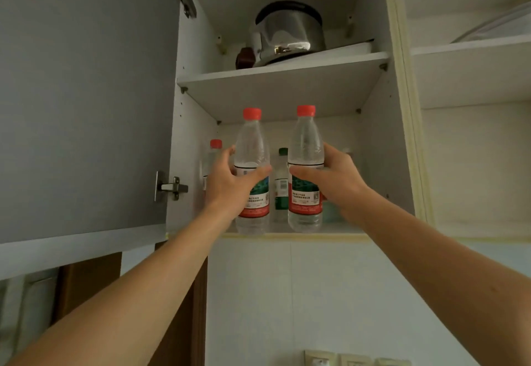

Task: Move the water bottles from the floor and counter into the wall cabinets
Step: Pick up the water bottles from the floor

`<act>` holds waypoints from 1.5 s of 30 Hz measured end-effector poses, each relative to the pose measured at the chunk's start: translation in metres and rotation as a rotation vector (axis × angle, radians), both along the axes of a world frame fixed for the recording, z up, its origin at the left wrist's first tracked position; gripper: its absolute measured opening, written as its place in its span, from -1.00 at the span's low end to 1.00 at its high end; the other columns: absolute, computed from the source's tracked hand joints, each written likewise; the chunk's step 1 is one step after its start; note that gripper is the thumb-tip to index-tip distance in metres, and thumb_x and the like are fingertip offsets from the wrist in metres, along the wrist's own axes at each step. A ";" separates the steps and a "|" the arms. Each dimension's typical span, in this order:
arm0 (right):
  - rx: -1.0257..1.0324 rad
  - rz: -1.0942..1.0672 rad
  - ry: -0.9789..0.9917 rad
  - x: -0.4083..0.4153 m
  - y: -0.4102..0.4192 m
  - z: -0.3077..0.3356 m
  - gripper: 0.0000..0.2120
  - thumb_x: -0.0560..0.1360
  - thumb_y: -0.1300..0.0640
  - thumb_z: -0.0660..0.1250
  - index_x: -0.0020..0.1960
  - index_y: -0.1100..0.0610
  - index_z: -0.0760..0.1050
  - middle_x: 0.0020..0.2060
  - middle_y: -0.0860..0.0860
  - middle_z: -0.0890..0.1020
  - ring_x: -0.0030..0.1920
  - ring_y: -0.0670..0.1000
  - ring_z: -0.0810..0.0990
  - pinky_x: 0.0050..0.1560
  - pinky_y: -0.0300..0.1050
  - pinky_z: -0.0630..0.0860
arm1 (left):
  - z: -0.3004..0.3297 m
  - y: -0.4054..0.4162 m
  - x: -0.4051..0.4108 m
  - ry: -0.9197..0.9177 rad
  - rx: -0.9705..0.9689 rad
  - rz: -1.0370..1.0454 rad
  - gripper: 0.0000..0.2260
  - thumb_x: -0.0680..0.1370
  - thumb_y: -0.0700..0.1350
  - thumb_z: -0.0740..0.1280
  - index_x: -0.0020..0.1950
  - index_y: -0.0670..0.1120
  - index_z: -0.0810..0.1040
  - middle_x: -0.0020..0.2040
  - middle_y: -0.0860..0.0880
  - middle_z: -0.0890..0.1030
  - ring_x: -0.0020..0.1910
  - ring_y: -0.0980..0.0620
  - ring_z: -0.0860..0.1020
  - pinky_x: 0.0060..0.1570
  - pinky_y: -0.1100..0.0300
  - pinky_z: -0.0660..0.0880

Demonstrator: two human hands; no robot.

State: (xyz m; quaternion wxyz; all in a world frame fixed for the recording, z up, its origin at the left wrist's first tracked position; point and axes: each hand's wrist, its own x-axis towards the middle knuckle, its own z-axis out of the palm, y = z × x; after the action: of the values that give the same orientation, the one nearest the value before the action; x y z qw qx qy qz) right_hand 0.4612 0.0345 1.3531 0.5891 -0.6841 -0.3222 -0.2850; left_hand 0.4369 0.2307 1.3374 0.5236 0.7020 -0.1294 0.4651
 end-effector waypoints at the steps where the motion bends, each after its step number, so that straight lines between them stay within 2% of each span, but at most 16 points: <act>1: -0.022 -0.012 0.020 0.008 0.002 0.002 -0.64 0.44 0.03 0.54 0.18 -0.08 0.54 -0.05 -0.12 0.70 -0.04 -0.07 0.69 -0.08 -0.03 0.64 | 0.001 0.001 0.008 0.015 -0.016 -0.002 -0.24 0.40 0.18 0.53 0.52 0.10 0.29 0.25 0.02 0.59 0.20 -0.03 0.58 0.02 0.04 0.55; 3: -0.073 -0.025 0.056 0.022 0.005 0.007 -0.70 0.44 -0.02 0.54 0.11 -0.09 0.53 -0.08 -0.07 0.71 -0.09 -0.02 0.71 -0.14 -0.02 0.67 | 0.005 0.005 0.024 0.053 -0.025 0.002 -0.23 0.41 0.20 0.51 0.54 0.08 0.29 0.33 -0.03 0.56 0.25 -0.08 0.57 0.09 -0.04 0.58; 5: -0.098 -0.027 0.087 0.035 0.009 0.011 -0.72 0.44 -0.03 0.54 0.08 -0.07 0.53 -0.11 -0.03 0.72 -0.16 0.01 0.74 -0.23 -0.03 0.68 | 0.009 0.009 0.037 0.101 -0.012 -0.006 -0.26 0.43 0.20 0.51 0.53 0.06 0.33 0.32 -0.03 0.57 0.19 -0.07 0.61 -0.02 0.02 0.61; 7: -0.091 -0.017 0.122 0.048 0.011 0.012 -0.76 0.45 0.00 0.54 0.02 -0.06 0.52 -0.14 0.00 0.72 -0.27 0.00 0.74 -0.35 -0.10 0.66 | 0.013 0.012 0.049 0.153 -0.002 -0.041 -0.41 0.44 0.19 0.51 0.41 0.07 0.44 0.23 -0.01 0.63 0.06 -0.03 0.66 -0.12 0.06 0.65; 10: -0.097 -0.015 0.144 0.066 0.013 0.013 -0.78 0.46 0.03 0.53 -0.03 -0.08 0.49 -0.15 0.01 0.71 -0.31 -0.04 0.72 -0.41 -0.17 0.61 | 0.015 0.014 0.069 0.185 0.016 -0.069 -0.67 0.46 0.17 0.50 0.16 0.21 0.50 0.06 0.06 0.65 -0.04 0.01 0.68 -0.07 -0.02 0.66; 13: -0.121 -0.015 0.173 0.080 0.017 0.018 -0.80 0.48 0.04 0.52 0.00 -0.06 0.51 -0.16 0.01 0.70 -0.33 -0.05 0.71 -0.46 -0.21 0.58 | 0.015 0.014 0.087 0.206 0.021 -0.088 -0.51 0.49 0.14 0.49 0.36 0.06 0.48 0.15 0.00 0.65 0.02 -0.03 0.67 0.00 -0.05 0.66; 15: -0.156 -0.037 0.193 0.087 0.022 0.022 -0.80 0.49 0.03 0.51 0.02 -0.05 0.52 -0.18 0.01 0.69 -0.35 -0.05 0.69 -0.53 -0.26 0.53 | 0.015 0.013 0.096 0.194 0.028 -0.076 -0.47 0.51 0.13 0.47 0.44 0.04 0.43 0.18 0.02 0.62 0.03 0.02 0.64 -0.10 0.07 0.64; 18: -0.222 -0.065 0.199 0.097 0.029 0.026 -0.81 0.50 0.04 0.49 0.04 0.00 0.52 -0.16 0.04 0.69 -0.29 -0.02 0.69 -0.53 -0.27 0.52 | 0.017 0.009 0.105 0.192 0.027 -0.064 -0.48 0.53 0.09 0.46 0.44 0.02 0.41 0.11 0.06 0.59 -0.04 0.10 0.59 -0.24 0.19 0.55; 21: -0.252 -0.051 0.191 0.104 0.035 0.030 -0.85 0.51 0.08 0.49 -0.08 -0.01 0.51 -0.21 0.03 0.66 -0.45 -0.10 0.65 -0.58 -0.30 0.48 | 0.018 0.006 0.112 0.199 -0.004 -0.062 -0.53 0.55 0.02 0.46 0.40 -0.03 0.44 0.18 -0.06 0.63 0.04 -0.04 0.63 -0.07 0.04 0.63; 24: -0.244 -0.011 0.222 0.107 0.036 0.029 -0.84 0.51 0.08 0.49 0.04 0.02 0.54 -0.13 0.04 0.69 -0.27 -0.02 0.69 -0.49 -0.24 0.55 | 0.018 0.003 0.116 0.207 -0.008 -0.002 -0.51 0.55 0.03 0.46 0.42 -0.06 0.43 0.22 -0.11 0.61 0.13 -0.13 0.61 0.12 -0.13 0.61; 27: -0.199 0.029 0.227 0.111 0.032 0.022 -0.69 0.53 0.08 0.47 0.24 0.06 0.50 -0.02 0.08 0.69 -0.09 0.07 0.70 -0.26 -0.09 0.64 | 0.018 0.001 0.118 0.203 0.008 0.043 -0.51 0.55 0.04 0.46 0.41 -0.05 0.42 0.24 -0.12 0.60 0.18 -0.15 0.59 0.20 -0.16 0.56; 32: -0.204 0.056 0.210 0.117 0.028 0.019 -0.72 0.54 0.08 0.45 0.21 0.02 0.48 0.05 0.09 0.67 0.02 0.11 0.68 0.05 0.13 0.65 | 0.018 0.001 0.116 0.213 0.037 0.053 -0.47 0.56 0.06 0.44 0.47 -0.04 0.38 0.30 -0.11 0.57 0.25 -0.15 0.55 0.27 -0.16 0.52; 37: -0.192 0.051 0.225 0.114 0.028 0.018 -0.59 0.53 0.06 0.46 0.32 0.06 0.43 0.09 0.09 0.65 0.04 0.12 0.67 0.05 0.11 0.65 | 0.017 0.001 0.116 0.222 0.103 0.127 -0.49 0.58 0.08 0.40 0.47 -0.03 0.36 0.35 -0.09 0.53 0.31 -0.13 0.51 0.26 -0.03 0.48; 40: -0.186 0.034 0.213 0.110 0.027 0.017 -0.64 0.54 0.05 0.46 0.27 0.05 0.44 0.07 0.07 0.65 0.02 0.07 0.67 -0.04 0.00 0.64 | 0.014 0.006 0.110 0.251 0.183 0.175 -0.56 0.59 0.06 0.39 0.41 -0.05 0.41 0.31 -0.08 0.57 0.21 -0.08 0.54 0.08 0.11 0.43; 43: -0.219 -0.022 0.195 0.101 0.025 0.015 -0.75 0.55 -0.01 0.42 0.17 -0.01 0.45 -0.04 -0.02 0.63 -0.08 -0.05 0.64 -0.22 -0.19 0.57 | 0.010 0.018 0.097 0.228 0.271 0.243 -0.59 0.60 0.05 0.39 0.39 -0.07 0.44 0.20 -0.04 0.60 0.12 -0.03 0.57 -0.02 0.13 0.46; 45: -0.256 -0.100 0.164 0.090 0.023 0.014 -0.69 0.56 -0.09 0.40 0.22 0.00 0.44 0.02 -0.01 0.65 -0.07 -0.07 0.62 -0.25 -0.23 0.52 | 0.011 0.027 0.083 0.170 0.288 0.297 -0.56 0.59 0.07 0.38 0.40 -0.09 0.43 0.19 -0.03 0.59 0.05 0.03 0.54 -0.06 0.15 0.46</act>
State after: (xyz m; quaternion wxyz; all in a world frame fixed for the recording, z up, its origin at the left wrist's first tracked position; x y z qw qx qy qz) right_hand 0.5514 0.0578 1.3667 0.5066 -0.7898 -0.2723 -0.2135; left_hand 0.5197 0.2575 1.3489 0.3526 0.8176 -0.0450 0.4530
